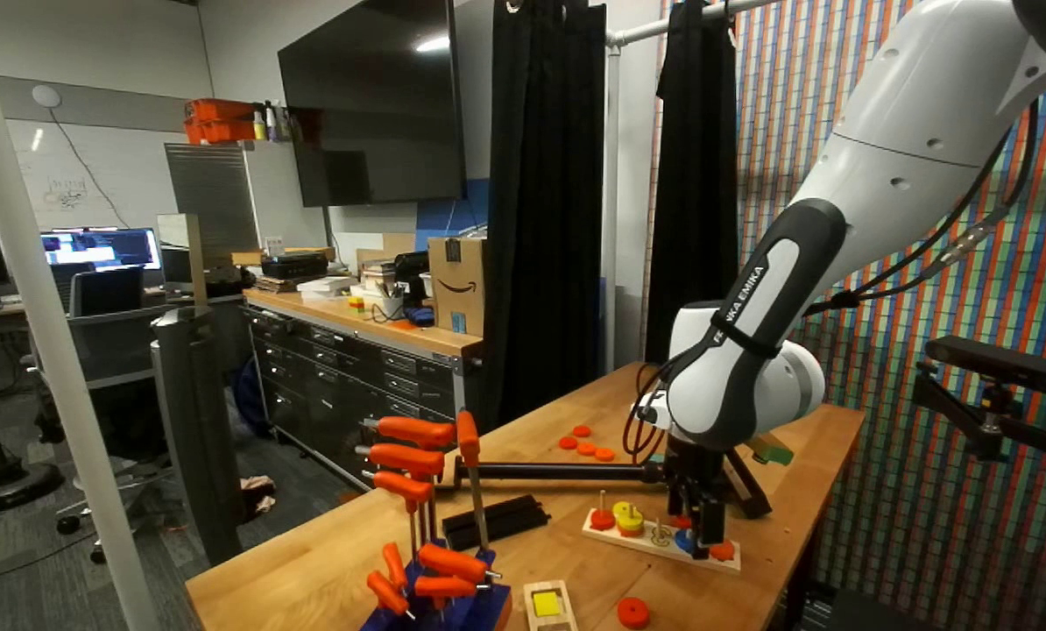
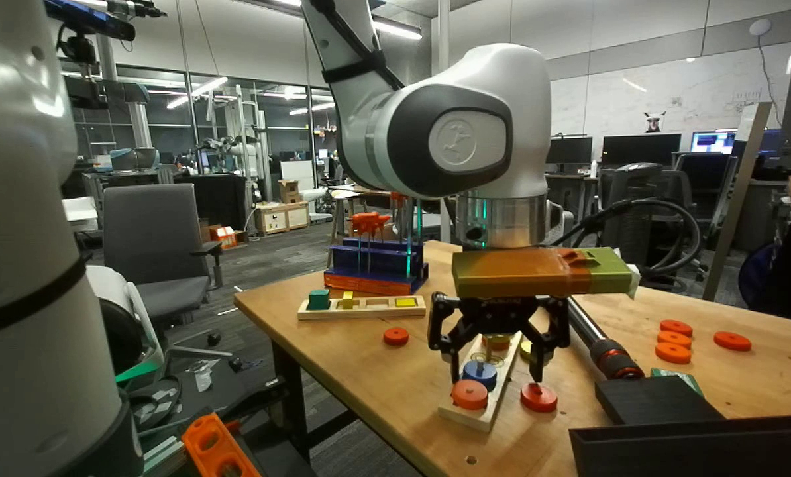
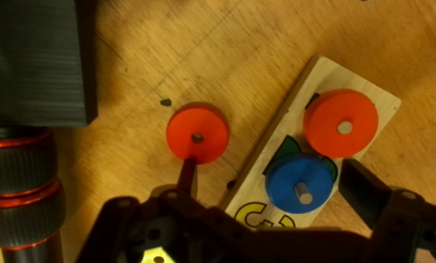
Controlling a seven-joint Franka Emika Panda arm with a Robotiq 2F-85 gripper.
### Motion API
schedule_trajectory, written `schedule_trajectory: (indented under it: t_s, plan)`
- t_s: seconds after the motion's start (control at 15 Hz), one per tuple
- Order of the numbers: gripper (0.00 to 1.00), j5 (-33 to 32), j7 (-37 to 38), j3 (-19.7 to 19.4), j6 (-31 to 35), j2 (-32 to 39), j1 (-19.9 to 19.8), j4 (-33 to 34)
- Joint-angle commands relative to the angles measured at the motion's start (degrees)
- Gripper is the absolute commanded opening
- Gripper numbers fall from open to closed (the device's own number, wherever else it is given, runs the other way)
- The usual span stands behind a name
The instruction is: Remove the blue ring from the wooden stand
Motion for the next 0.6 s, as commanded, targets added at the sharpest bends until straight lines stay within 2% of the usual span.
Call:
schedule_trajectory:
  t_s: [0.0,0.2,0.27,0.33,0.53]
  plan:
    - [1.00,-0.57,0.43,1.05,1.08,0.10,-0.88,0.00]
    - [1.00,-0.94,0.71,1.14,0.99,0.09,-0.89,0.00]
    - [0.75,-1.26,0.98,1.14,1.04,0.13,-0.91,0.00]
    - [0.74,-1.48,1.18,1.14,0.96,0.13,-0.91,0.00]
    - [0.51,-1.55,1.09,1.21,0.93,0.00,-0.89,0.16]
